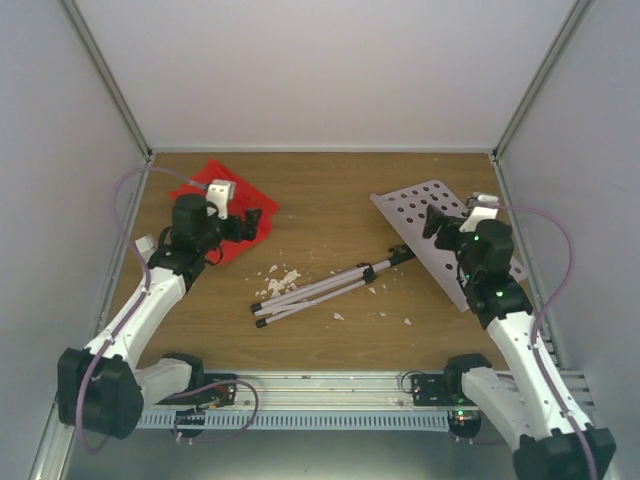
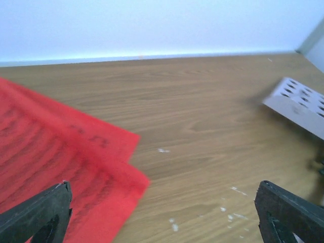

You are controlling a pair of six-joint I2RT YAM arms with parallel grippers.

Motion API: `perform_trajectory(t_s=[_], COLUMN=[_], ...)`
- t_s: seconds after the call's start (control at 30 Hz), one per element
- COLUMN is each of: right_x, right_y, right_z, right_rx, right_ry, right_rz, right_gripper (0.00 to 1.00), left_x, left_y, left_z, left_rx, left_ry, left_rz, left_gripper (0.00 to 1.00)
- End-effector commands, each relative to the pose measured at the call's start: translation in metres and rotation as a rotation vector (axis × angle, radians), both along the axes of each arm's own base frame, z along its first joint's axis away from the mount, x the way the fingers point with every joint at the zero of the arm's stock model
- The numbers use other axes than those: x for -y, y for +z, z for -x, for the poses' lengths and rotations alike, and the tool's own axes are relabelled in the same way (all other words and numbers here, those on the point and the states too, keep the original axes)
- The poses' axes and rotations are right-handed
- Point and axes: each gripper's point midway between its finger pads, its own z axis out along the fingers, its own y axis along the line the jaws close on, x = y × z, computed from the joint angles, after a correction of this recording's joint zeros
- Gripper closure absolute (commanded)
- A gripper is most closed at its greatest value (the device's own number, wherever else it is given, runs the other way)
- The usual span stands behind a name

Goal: Pack up the instrument practice props

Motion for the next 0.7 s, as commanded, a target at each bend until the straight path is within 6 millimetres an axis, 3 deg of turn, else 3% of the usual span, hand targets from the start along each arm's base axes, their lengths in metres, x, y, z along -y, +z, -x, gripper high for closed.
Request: perform_trajectory(t_s=[0.0, 0.07, 0.17, 0.27, 0.43, 0.57, 0.67], right_x=[0.041, 0.075, 0.107, 0.121, 0.131, 0.129, 0.124], right_y=[0.005, 0.003, -0.003, -0.014, -0.05, -0.064, -0.072], right_z=[-0.017, -0.016, -0.005, 0.006, 0.003, -0.004, -0.006], right_rx=[0.097, 0.162, 0.286, 0.404, 0.373, 0.355, 0.353], right_ry=[-0.046, -0.139, -0.277, -0.363, -0.407, -0.383, -0.352], right_rz=[-0.026, -0.032, 0.011, 0.086, 0.204, 0.268, 0.269], right_gripper=[0.0, 0.0, 0.0, 0.0, 0.0, 0.0, 0.0], left_x=[-0.044, -0.067, -0.09, -0.096, -0.091, -0.085, -0.085], left_y=[0.037, 0.036, 0.031, 0.01, -0.011, -0.031, -0.031], left_z=[-0.002, 0.003, 0.011, 0.019, 0.026, 0.026, 0.026], left_rx=[0.19, 0.245, 0.327, 0.365, 0.433, 0.429, 0.444], left_ry=[0.145, 0.236, 0.34, 0.366, 0.321, 0.281, 0.28], left_rz=[0.125, 0.12, 0.103, 0.093, 0.052, 0.028, 0.024], left_gripper=[0.01, 0.01, 0.01, 0.01, 0.01, 0.01, 0.01])
